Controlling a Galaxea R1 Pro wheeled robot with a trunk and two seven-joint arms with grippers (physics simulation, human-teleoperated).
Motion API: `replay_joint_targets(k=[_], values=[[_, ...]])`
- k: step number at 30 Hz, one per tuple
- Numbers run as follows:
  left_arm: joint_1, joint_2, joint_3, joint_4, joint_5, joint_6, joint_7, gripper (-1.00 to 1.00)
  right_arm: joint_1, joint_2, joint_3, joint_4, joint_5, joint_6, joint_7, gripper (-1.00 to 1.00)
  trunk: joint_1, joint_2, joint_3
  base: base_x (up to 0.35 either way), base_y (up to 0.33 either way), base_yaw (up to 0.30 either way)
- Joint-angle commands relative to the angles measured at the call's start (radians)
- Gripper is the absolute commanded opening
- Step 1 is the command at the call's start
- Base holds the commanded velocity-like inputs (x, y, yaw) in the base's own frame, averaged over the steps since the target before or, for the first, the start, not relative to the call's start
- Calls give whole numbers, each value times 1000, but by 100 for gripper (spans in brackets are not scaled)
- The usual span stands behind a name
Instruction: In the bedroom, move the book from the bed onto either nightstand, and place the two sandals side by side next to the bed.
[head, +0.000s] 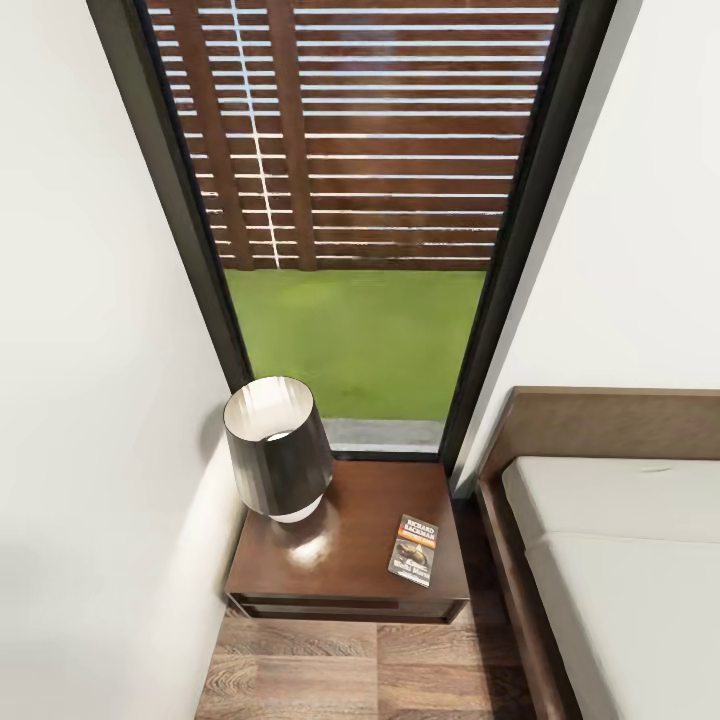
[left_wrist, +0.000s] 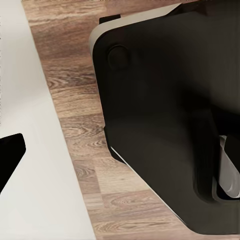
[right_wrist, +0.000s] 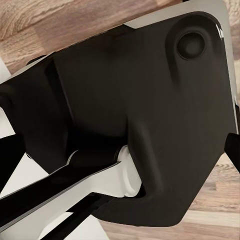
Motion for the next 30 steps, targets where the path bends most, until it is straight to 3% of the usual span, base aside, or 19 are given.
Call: replay_joint_targets(k=[1, 30], values=[[0, 0, -9, 0, 8, -3, 4, 100, -1, -1, -8, 2, 3, 3, 3, 100, 0, -2, -2, 0, 0, 0], [0, -2, -9, -2, 8, -6, 5, 100, -1, -1, -8, 2, 3, 3, 3, 100, 0, -2, -2, 0, 0, 0]])
